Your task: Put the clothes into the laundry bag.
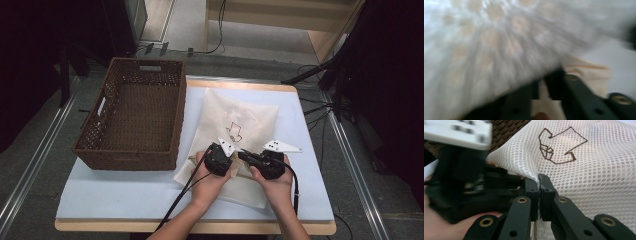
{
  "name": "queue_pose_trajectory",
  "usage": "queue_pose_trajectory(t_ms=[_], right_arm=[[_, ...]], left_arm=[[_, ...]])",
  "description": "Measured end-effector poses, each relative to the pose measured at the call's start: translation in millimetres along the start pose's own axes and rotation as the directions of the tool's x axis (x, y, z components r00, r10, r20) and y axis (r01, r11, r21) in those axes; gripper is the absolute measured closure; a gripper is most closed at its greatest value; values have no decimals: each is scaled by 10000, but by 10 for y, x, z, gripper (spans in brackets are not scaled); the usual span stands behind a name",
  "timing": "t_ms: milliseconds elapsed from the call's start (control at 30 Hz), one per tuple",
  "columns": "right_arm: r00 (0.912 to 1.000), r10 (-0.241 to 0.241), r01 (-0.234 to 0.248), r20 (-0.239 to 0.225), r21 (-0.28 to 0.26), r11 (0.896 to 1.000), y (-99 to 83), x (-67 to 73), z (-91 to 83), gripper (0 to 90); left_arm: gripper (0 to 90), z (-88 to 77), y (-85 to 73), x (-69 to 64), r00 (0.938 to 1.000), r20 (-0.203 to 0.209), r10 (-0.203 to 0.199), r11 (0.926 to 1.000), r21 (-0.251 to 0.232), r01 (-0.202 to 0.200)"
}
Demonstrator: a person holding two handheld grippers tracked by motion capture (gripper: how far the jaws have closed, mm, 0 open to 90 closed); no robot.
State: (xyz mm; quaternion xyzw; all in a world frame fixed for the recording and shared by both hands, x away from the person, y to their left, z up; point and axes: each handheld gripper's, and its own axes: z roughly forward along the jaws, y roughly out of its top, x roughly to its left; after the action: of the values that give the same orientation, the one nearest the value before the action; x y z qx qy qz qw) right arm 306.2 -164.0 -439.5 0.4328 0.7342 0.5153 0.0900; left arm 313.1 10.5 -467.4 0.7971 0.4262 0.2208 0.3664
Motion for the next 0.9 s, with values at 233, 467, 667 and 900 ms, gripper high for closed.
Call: queue_pose_trajectory(t_ms=[233,467,667,900], right_arm=[[10000,39,-39,3,28,10000,-7,-11,30,880],[10000,-34,33,55,118,9999,-14,20,66,879],[10000,-65,63,62,198,9998,-43,38,91,878],[9997,-203,199,159,276,9994,-57,19,70,879]], left_arm=[[572,-430,-169,75,9807,1907,-425,9990,-20,436],[492,-218,-236,6,9780,2034,-465,9954,911,284],[764,-58,-81,-58,9875,1526,-398,9950,966,252],[852,103,18,-45,10000,29,80,9984,557,-82]])
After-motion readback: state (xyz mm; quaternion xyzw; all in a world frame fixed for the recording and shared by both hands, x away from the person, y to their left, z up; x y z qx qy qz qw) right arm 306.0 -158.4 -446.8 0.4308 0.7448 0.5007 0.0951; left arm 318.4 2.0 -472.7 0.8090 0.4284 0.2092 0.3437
